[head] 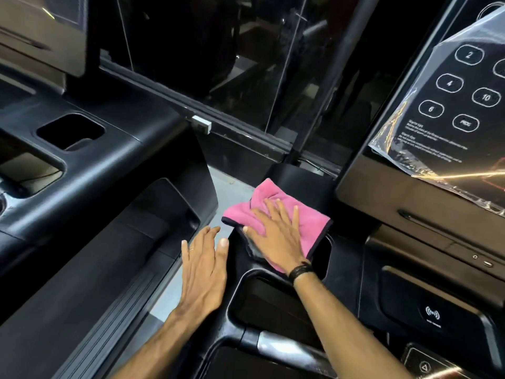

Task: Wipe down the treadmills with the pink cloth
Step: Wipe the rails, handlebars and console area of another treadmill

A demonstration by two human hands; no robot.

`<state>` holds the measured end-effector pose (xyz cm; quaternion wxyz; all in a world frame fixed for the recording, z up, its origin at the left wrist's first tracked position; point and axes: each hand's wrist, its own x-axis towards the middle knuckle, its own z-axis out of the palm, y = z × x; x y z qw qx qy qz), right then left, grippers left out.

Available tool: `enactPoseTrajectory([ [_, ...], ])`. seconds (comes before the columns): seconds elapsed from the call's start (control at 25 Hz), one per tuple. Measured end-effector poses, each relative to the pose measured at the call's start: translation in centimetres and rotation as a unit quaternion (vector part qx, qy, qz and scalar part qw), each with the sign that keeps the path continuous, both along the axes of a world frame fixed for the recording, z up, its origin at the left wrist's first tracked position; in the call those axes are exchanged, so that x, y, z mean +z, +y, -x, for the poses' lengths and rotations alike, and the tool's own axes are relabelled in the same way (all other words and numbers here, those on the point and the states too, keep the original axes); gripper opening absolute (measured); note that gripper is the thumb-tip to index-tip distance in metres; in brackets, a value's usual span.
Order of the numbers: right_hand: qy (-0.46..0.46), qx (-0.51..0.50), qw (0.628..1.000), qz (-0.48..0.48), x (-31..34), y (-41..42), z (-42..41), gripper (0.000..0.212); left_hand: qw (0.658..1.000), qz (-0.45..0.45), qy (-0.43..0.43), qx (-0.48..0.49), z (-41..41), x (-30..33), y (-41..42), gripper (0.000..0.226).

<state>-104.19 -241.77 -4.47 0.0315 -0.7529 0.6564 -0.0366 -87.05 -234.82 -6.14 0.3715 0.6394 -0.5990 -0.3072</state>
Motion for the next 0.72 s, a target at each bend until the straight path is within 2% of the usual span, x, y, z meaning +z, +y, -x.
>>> enactPoseTrajectory([
  [0.04, -0.001, 0.010, 1.000, 0.009, 0.0, 0.3, -0.9, 0.057, 1.000, -0.002, 0.002, 0.003, -0.1, 0.0, 0.1, 0.083],
  [0.16, -0.053, 0.179, 0.982, 0.001, -0.8, 6.7, -3.2, 0.050, 1.000, -0.006, 0.012, 0.017, -0.1, -0.1, 0.1, 0.085],
  [0.24, -0.047, 0.226, 0.973, -0.013, -0.6, 8.8, -1.8, 0.054, 1.000, 0.005, 0.017, 0.024, 0.1, 0.2, 0.0, 0.082],
  [0.28, -0.037, 0.205, 0.978, -0.006, -0.4, 7.7, -0.7, 0.057, 0.999, 0.015, 0.017, 0.023, 0.3, 0.4, 0.0, 0.079],
  [0.4, -0.029, 0.026, 0.999, -0.013, 0.6, 3.3, 1.9, 0.071, 1.000, 0.020, 0.011, 0.008, 0.5, 1.0, -0.1, 0.077],
  [0.44, -0.043, 0.001, 0.999, -0.017, 0.6, 3.5, 1.8, 0.073, 1.000, 0.020, 0.012, 0.006, 0.6, 1.1, 0.0, 0.076],
  [0.52, -0.064, 0.048, 0.997, -0.017, 0.1, 6.8, 0.9, 0.069, 0.999, 0.029, 0.022, 0.002, 1.0, 1.4, -0.1, 0.074],
  [0.6, -0.030, 0.108, 0.994, -0.006, -0.6, 11.1, 1.1, 0.063, 0.999, 0.032, 0.029, -0.007, 1.7, 1.4, -0.2, 0.074],
  [0.72, -0.002, 0.038, 0.998, 0.041, -0.6, 10.8, 3.3, 0.058, 0.998, 0.040, 0.039, -0.023, 2.7, 1.5, -0.6, 0.075],
])
